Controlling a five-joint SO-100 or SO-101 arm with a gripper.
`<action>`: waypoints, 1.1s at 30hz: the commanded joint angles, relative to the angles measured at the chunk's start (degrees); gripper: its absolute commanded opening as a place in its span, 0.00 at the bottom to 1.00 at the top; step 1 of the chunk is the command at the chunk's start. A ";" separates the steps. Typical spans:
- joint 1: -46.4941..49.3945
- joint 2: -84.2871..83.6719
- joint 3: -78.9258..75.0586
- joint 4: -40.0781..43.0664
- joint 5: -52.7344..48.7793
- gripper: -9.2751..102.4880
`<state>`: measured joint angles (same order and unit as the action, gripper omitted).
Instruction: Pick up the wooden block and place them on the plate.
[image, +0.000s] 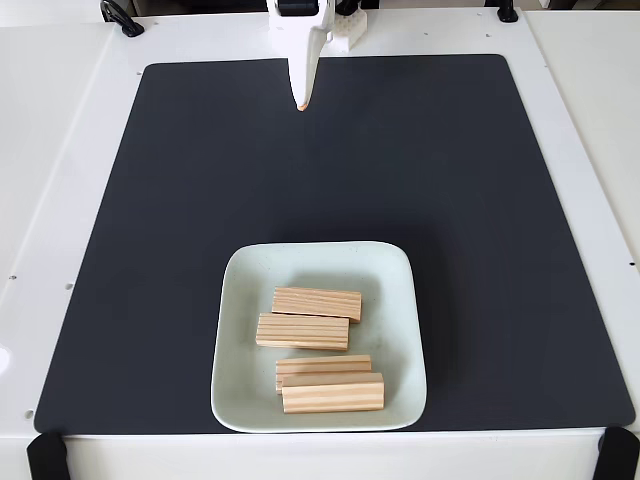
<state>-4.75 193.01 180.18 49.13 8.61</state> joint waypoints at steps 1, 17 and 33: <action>0.53 0.53 -0.79 2.37 -0.18 0.08; -1.32 0.35 -1.23 2.90 0.35 0.08; -1.49 0.09 -1.41 2.20 0.35 0.08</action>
<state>-5.80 193.01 180.18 51.86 8.61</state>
